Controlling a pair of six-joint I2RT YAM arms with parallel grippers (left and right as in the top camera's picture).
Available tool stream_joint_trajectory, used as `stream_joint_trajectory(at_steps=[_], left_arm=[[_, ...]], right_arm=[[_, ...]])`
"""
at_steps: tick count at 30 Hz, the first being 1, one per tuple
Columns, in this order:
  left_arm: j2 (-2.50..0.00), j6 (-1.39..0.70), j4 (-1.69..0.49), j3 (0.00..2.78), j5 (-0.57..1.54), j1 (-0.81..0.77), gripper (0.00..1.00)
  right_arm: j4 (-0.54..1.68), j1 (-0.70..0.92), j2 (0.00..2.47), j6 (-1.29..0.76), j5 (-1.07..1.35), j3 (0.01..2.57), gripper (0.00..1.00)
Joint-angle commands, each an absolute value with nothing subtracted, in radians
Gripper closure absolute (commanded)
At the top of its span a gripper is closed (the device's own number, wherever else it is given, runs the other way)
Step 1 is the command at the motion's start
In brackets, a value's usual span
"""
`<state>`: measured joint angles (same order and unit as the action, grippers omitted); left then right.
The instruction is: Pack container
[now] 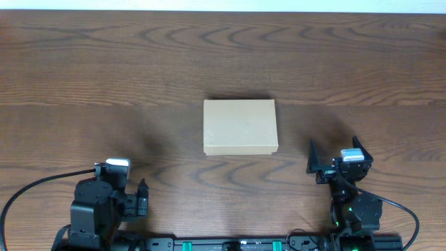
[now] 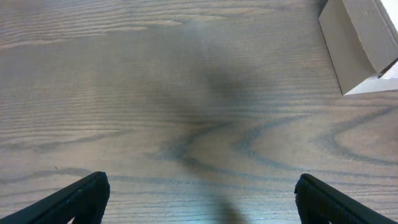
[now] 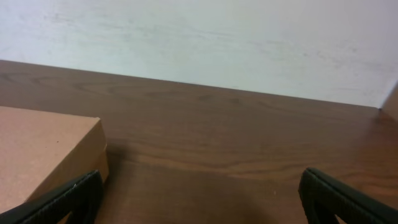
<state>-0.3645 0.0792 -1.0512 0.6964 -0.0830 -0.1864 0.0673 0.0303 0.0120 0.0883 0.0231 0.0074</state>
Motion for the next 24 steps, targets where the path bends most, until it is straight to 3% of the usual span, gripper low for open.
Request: stream_joint_trajectory(at_steps=[1,17,24], left_arm=[[-0.364,0.083,-1.055,0.695,-0.093,-0.19,0.05],[-0.364,0.079,-1.046,0.695,-0.045,-0.189,0.04],[-0.284,0.278,-0.501,0.614,-0.055,-0.084,0.05]], right_arm=[[0.072,0.041,0.006,0.102,0.03,0.005,0.01],[0.072,0.041,0.006,0.102,0.03,0.005,0.01],[0.072,0.041,0.006,0.102,0.03,0.005,0.01]])
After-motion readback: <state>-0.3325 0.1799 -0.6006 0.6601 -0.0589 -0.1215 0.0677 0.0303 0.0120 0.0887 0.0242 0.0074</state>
